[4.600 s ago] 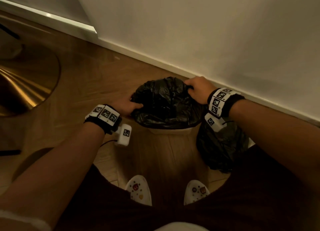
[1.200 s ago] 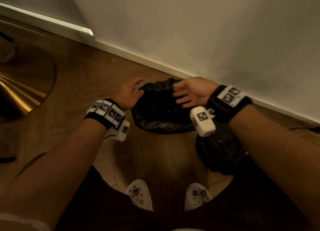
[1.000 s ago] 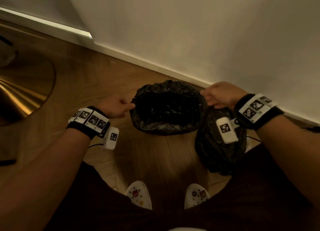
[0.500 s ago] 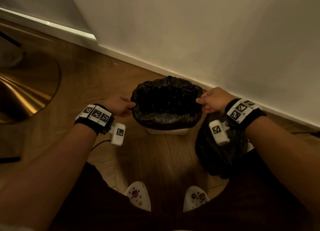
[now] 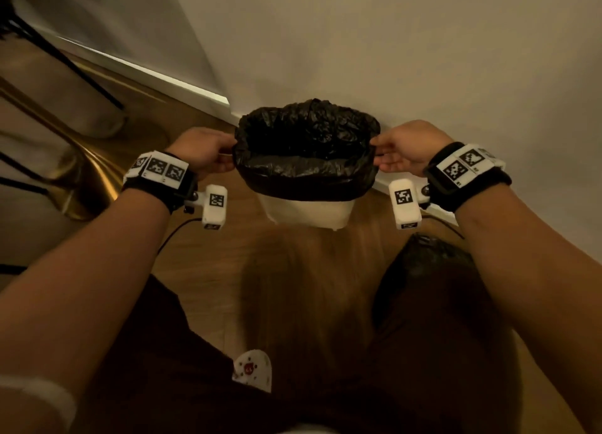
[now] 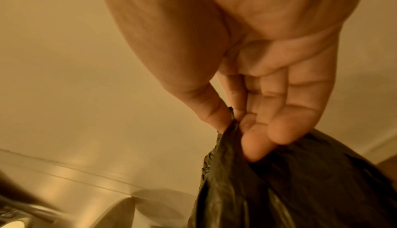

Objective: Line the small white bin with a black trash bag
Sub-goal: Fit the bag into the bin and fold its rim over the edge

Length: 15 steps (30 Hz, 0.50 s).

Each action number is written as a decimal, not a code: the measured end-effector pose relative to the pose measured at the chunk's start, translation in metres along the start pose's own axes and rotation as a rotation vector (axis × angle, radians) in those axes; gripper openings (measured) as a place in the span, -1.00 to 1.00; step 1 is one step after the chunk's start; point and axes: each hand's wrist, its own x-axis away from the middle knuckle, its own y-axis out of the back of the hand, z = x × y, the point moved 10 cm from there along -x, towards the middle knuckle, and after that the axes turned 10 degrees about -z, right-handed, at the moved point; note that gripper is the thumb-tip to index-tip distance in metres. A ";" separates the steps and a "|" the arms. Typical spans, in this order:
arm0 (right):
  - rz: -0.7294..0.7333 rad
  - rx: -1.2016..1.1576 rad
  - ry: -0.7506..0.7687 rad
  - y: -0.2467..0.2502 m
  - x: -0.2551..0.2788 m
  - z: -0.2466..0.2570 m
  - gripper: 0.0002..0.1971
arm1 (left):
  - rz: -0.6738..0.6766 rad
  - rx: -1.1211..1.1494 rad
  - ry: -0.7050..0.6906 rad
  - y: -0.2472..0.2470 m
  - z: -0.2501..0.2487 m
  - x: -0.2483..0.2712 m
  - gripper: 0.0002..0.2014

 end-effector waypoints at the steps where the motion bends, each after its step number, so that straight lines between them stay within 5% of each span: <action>1: 0.007 0.005 0.026 -0.001 0.001 0.010 -0.86 | -0.028 0.015 -0.013 0.006 -0.007 0.002 -0.86; 15: -0.078 0.075 0.085 -0.079 -0.010 0.054 -0.90 | -0.016 0.042 -0.066 0.081 0.016 -0.054 -0.88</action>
